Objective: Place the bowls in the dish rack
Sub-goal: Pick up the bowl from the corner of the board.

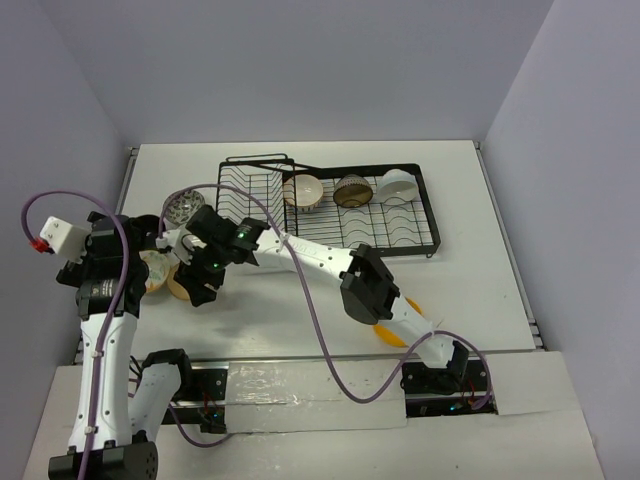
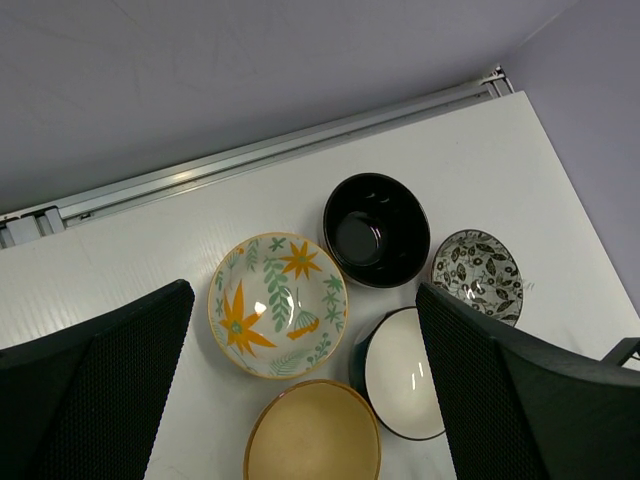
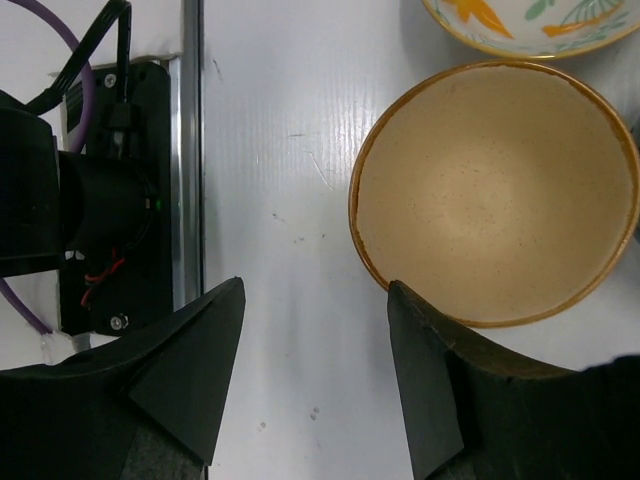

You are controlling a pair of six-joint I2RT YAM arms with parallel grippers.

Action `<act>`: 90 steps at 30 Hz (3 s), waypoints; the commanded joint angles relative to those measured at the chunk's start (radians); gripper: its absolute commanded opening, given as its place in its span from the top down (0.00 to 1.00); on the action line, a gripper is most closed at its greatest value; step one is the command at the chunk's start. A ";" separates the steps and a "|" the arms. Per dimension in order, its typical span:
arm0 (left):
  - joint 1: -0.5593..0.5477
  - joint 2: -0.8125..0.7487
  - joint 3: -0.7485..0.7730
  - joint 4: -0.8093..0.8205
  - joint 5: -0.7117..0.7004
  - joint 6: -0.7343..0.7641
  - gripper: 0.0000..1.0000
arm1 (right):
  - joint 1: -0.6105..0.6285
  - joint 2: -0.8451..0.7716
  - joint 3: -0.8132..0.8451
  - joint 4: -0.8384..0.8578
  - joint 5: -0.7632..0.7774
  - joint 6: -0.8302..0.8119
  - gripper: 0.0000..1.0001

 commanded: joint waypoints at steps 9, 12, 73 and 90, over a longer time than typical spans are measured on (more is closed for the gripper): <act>0.005 -0.017 -0.010 0.054 0.064 0.027 0.01 | 0.013 0.095 0.076 0.070 -0.062 -0.006 0.29; 0.005 -0.019 -0.010 0.054 0.074 0.030 0.01 | 0.014 0.105 0.076 0.082 -0.048 -0.007 0.28; -0.040 -0.033 -0.010 0.081 0.117 0.070 0.01 | 0.048 -0.060 -0.234 0.224 0.297 -0.133 0.87; -0.031 -0.042 -0.010 0.086 0.134 0.077 0.01 | 0.040 -0.182 -0.429 0.319 0.030 -0.024 1.00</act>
